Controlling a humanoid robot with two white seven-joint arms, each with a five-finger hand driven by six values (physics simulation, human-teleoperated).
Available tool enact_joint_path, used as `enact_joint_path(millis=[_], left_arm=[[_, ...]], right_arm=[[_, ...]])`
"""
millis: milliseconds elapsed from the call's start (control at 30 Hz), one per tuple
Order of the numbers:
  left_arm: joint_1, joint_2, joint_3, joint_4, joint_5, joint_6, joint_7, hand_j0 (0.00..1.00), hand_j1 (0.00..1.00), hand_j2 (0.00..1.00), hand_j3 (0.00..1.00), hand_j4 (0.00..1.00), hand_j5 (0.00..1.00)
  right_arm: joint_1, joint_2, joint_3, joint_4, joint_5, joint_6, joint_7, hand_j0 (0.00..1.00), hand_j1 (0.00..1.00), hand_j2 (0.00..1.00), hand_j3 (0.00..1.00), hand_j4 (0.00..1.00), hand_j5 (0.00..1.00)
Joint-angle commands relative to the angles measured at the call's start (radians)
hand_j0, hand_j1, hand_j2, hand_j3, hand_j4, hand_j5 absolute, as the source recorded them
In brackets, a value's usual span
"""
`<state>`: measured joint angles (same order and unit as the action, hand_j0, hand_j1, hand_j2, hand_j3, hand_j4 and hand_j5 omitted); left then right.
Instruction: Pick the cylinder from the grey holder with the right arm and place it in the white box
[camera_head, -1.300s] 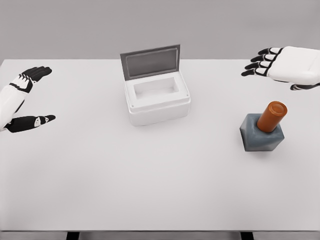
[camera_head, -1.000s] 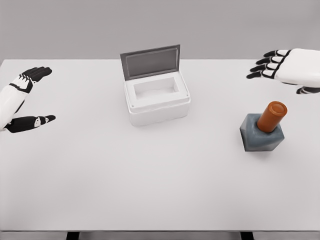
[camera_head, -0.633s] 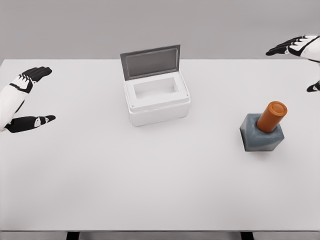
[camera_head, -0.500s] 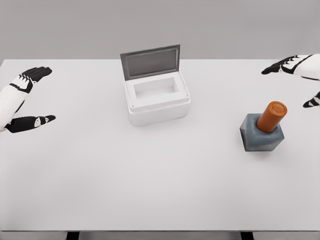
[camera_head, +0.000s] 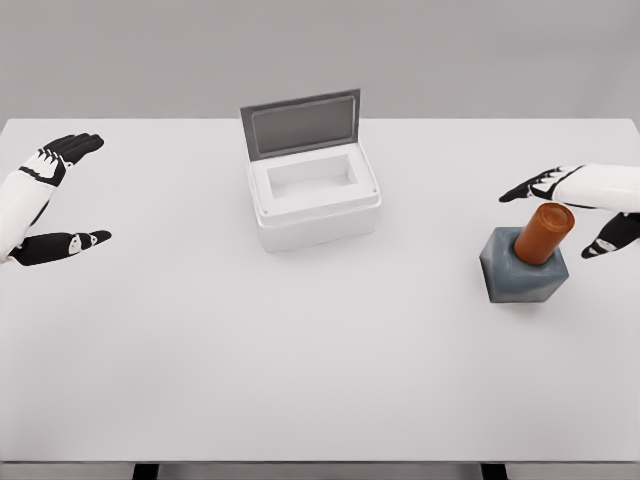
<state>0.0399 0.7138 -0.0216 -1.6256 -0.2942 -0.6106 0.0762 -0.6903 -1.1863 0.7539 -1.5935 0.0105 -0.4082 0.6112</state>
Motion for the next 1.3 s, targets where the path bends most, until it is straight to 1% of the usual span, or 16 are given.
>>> enact_joint_path(millis=[0, 267, 433, 600, 667, 733, 767, 800, 933, 1033, 1167, 1267], left_arm=[[0.0, 0.001, 0.0, 0.0, 0.006, 0.0, 0.001, 1.0, 1.0, 1.0, 1.0, 1.0, 1.0], [0.0, 0.001, 0.002, 0.0, 0.006, 0.0, 0.001, 1.0, 1.0, 1.0, 1.0, 1.0, 1.0], [0.0, 0.001, 0.002, 0.0, 0.006, 0.0, 0.001, 1.0, 1.0, 1.0, 1.0, 1.0, 1.0], [0.0, 0.001, 0.002, 0.0, 0.006, 0.0, 0.001, 1.0, 1.0, 1.0, 1.0, 1.0, 1.0], [0.0, 0.001, 0.002, 0.0, 0.006, 0.0, 0.001, 1.0, 1.0, 1.0, 1.0, 1.0, 1.0], [0.0, 0.001, 0.002, 0.0, 0.006, 0.0, 0.001, 1.0, 1.0, 1.0, 1.0, 1.0, 1.0], [0.0, 0.0, 0.002, 0.0, 0.006, 0.0, 0.001, 1.0, 1.0, 1.0, 1.0, 1.0, 1.0], [0.0, 0.0, 0.0, 0.0, 0.006, 0.0, 0.001, 1.0, 1.0, 1.0, 1.0, 1.0, 1.0], [-0.002, 0.0, 0.002, 0.0, 0.006, 0.0, 0.001, 1.0, 1.0, 1.0, 1.0, 1.0, 1.0], [-0.002, 0.0, 0.002, 0.0, 0.006, 0.0, 0.001, 1.0, 1.0, 1.0, 1.0, 1.0, 1.0], [-0.002, 0.0, 0.002, 0.0, 0.006, 0.0, 0.001, 1.0, 1.0, 1.0, 1.0, 1.0, 1.0], [-0.002, 0.0, 0.002, 0.0, 0.006, 0.0, 0.001, 1.0, 1.0, 1.0, 1.0, 1.0, 1.0]], right_arm=[[0.0, 0.017, 0.011, 0.018, 0.009, 0.002, 0.0, 1.0, 1.0, 1.0, 1.0, 1.0, 1.0], [-0.009, 0.016, 0.012, 0.012, 0.009, -0.02, 0.0, 1.0, 1.0, 1.0, 1.0, 1.0, 1.0], [-0.008, 0.007, 0.013, -0.023, 0.009, -0.032, 0.0, 0.99, 0.99, 0.99, 0.99, 0.99, 0.99], [-0.008, 0.008, 0.019, -0.023, 0.009, -0.035, 0.0, 0.99, 0.99, 0.99, 0.99, 0.99, 0.99], [-0.008, 0.008, 0.019, -0.022, 0.009, -0.035, 0.0, 0.95, 0.95, 0.95, 0.95, 0.95, 0.95], [-0.006, 0.008, 0.021, -0.02, 0.009, -0.032, 0.0, 0.85, 0.85, 0.85, 0.85, 0.85, 0.85], [-0.006, 0.008, 0.021, -0.02, 0.009, -0.032, 0.0, 0.83, 0.83, 0.83, 0.83, 0.83, 0.83], [-0.006, 0.008, 0.021, -0.02, 0.009, -0.031, 0.0, 0.79, 0.79, 0.79, 0.79, 0.79, 0.79], [-0.006, 0.008, 0.021, -0.022, 0.009, -0.031, 0.0, 0.71, 0.71, 0.71, 0.71, 0.71, 0.71], [-0.006, 0.008, 0.021, -0.022, 0.009, -0.029, 0.0, 0.6, 0.6, 0.6, 0.6, 0.6, 0.6], [-0.006, 0.005, 0.028, -0.022, 0.009, -0.031, 0.0, 0.54, 0.54, 0.54, 0.54, 0.54, 0.54], [-0.006, 0.005, 0.028, -0.023, 0.009, -0.031, 0.0, 0.46, 0.46, 0.46, 0.46, 0.46, 0.46]])
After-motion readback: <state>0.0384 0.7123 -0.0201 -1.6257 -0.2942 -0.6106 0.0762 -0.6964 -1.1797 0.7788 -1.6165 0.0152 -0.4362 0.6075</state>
